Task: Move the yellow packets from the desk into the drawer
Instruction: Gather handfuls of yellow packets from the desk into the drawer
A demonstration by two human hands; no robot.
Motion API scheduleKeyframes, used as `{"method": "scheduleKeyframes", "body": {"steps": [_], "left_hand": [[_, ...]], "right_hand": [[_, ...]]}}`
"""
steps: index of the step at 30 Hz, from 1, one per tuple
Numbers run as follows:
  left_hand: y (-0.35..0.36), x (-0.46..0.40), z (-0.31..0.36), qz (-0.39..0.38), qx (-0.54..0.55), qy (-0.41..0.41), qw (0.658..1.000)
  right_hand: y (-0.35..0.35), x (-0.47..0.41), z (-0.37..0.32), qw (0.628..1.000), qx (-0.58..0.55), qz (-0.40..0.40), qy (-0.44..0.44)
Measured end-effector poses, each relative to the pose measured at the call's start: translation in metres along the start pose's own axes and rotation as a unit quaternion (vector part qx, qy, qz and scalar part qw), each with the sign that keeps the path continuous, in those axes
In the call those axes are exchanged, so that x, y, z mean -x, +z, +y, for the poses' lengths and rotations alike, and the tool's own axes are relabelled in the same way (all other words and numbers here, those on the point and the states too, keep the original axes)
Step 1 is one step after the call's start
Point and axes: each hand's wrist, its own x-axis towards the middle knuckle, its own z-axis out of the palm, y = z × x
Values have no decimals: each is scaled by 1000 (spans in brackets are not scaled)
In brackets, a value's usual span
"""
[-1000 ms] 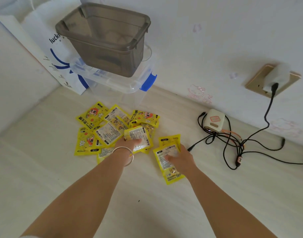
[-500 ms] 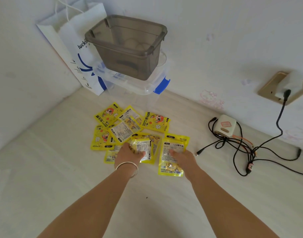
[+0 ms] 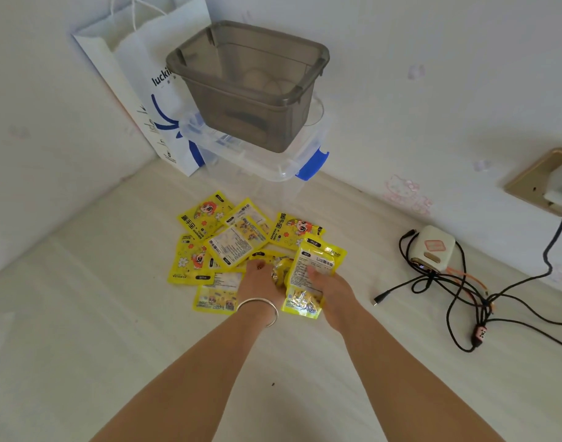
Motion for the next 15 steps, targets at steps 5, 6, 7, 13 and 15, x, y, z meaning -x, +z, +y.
{"method": "scheduleKeyframes", "body": {"steps": [5,6,7,13,15], "left_hand": [[-1,-3,7,-52,59,18,997],[-1,-2,6,-52,79,6,995],[-2,-1,4,-51,99,-6,994],[-10,13,-4,-53,276,-67,958],[-15,22,-4,-65,349,-67,932]], "right_hand": [[-3,-2,2,999,-25,-16,16],[-5,0,2,998,-44,-25,25],[-6,1,3,997,-63,-34,34],[-17,14,7,994,-86,-43,48],[-21,24,14,995,-83,-22,50]]}}
